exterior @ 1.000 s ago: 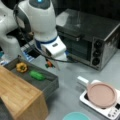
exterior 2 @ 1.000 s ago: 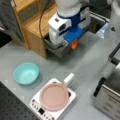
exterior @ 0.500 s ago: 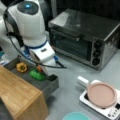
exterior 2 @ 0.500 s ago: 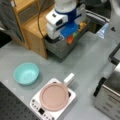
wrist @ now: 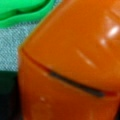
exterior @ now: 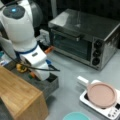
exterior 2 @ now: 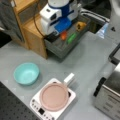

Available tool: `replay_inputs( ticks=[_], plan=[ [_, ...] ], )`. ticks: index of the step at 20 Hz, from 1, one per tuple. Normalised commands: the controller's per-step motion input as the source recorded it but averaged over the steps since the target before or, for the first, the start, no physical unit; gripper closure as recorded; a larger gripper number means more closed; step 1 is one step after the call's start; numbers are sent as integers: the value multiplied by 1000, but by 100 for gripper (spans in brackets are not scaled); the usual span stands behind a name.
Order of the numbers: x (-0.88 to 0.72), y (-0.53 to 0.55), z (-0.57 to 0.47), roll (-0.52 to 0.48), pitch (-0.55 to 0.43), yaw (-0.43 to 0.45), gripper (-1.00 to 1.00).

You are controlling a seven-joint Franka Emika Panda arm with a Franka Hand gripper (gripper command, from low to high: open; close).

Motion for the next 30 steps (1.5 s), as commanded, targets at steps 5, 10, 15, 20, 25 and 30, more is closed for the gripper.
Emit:
replay_inputs(
  ticks=[5,10,15,20,25,30],
  plan=[
    [62,-18,-86,-94,-119,133,100],
    [48,147,-143,-15,-132,74,100],
    [29,207,-182,25,-148,19,-100],
    [22,152,-119,32,-125,-36,-100],
    [5,103,-72,20,-106,-81,-100],
    [-20,81,-60,16,-89,-84,-100]
  ],
)
